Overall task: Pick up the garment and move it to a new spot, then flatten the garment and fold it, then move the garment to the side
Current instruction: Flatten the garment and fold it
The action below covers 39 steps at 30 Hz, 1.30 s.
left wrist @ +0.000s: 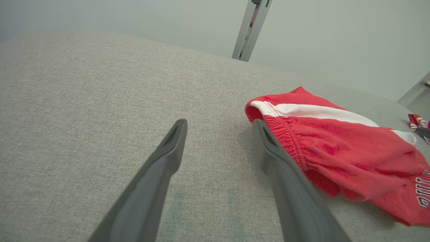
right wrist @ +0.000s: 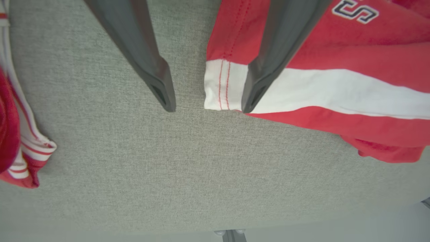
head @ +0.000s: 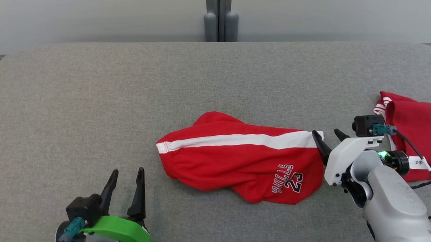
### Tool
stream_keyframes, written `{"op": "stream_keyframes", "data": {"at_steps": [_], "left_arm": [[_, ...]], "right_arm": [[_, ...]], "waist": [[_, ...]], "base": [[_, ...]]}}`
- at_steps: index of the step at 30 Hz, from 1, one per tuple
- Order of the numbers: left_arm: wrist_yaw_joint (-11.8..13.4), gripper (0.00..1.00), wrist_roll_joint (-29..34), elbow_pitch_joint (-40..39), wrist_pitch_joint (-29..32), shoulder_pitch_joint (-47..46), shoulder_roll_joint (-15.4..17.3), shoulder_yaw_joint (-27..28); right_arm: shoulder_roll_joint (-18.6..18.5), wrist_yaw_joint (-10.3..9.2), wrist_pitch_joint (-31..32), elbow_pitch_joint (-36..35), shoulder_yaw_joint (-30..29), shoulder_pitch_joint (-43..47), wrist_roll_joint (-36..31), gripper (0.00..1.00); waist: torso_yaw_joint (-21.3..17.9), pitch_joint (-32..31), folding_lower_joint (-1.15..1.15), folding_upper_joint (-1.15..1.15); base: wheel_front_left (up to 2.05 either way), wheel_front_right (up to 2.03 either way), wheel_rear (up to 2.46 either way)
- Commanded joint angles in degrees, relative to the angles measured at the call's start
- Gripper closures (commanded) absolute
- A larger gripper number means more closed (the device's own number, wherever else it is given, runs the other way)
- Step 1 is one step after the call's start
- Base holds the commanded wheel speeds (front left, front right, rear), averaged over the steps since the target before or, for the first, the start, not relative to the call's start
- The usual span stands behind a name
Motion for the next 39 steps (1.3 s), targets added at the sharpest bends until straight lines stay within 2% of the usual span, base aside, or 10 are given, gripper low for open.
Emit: {"op": "stream_keyframes", "data": {"at_steps": [1,14,24,28,29,33,34,35,37,39], "left_arm": [[-0.24,0.00,-0.38,-0.01,-0.18,-1.11,0.57,-0.03],[-0.23,0.00,-0.01,0.21,-0.18,-2.47,1.00,-0.67],[-0.24,0.00,0.29,0.00,-0.18,-2.59,1.14,-0.39],[-0.24,0.00,0.31,0.10,-0.18,-2.91,1.16,-0.47],[-0.24,0.00,0.34,0.16,-0.18,-3.05,1.16,-0.54],[-0.24,0.00,0.13,0.21,-0.18,-3.39,1.15,-1.21],[-0.24,0.00,-0.23,0.25,-0.18,-3.57,1.15,-1.57],[-0.24,0.00,-0.54,0.28,-0.18,-3.89,1.19,-1.97],[-0.24,0.00,-2.19,0.44,-0.18,-4.61,1.20,-3.23],[-0.24,0.00,-4.35,0.70,0.28,-5.44,1.47,-4.65]], "right_arm": [[-0.79,-0.09,0.57,0.37,1.22,-0.86,1.64,0.00],[-5.50,-0.09,6.10,-1.25,13.91,-3.35,15.27,0.00],[-7.91,-0.09,5.64,-5.04,20.74,-3.85,22.23,0.02],[-8.41,-0.09,4.51,-4.82,22.91,-4.80,23.72,0.45],[-8.46,-0.09,4.24,-4.56,23.40,-5.12,24.12,0.52],[-8.59,-0.09,2.90,-3.56,25.15,-6.24,25.21,0.73],[-8.62,-0.09,2.40,-3.37,25.63,-6.51,25.56,0.82],[-8.68,-0.09,1.98,-3.15,25.98,-6.78,25.71,0.86],[-8.93,-0.09,1.08,-2.66,26.69,-7.31,25.85,1.00],[-9.03,-0.09,0.17,-2.34,27.30,-7.66,26.22,1.00]], "waist": [[1.10,1.53,0.00,0.00],[1.29,3.21,0.00,0.00],[0.37,3.73,0.00,0.00],[0.26,4.09,0.00,0.00],[0.29,4.17,0.00,0.00],[0.43,4.35,0.00,0.00],[0.47,4.38,0.00,0.00],[0.50,4.38,0.00,0.00],[0.52,4.31,0.00,0.00],[0.44,4.24,0.00,0.00]], "base": [[0.00,0.00,0.00],[0.00,0.00,0.00],[0.00,0.00,0.00],[0.00,0.00,0.00],[0.00,0.00,0.00],[0.00,0.00,0.00],[0.00,0.00,0.00],[0.00,0.00,0.00],[0.00,0.00,0.00],[0.00,0.00,0.00]]}}
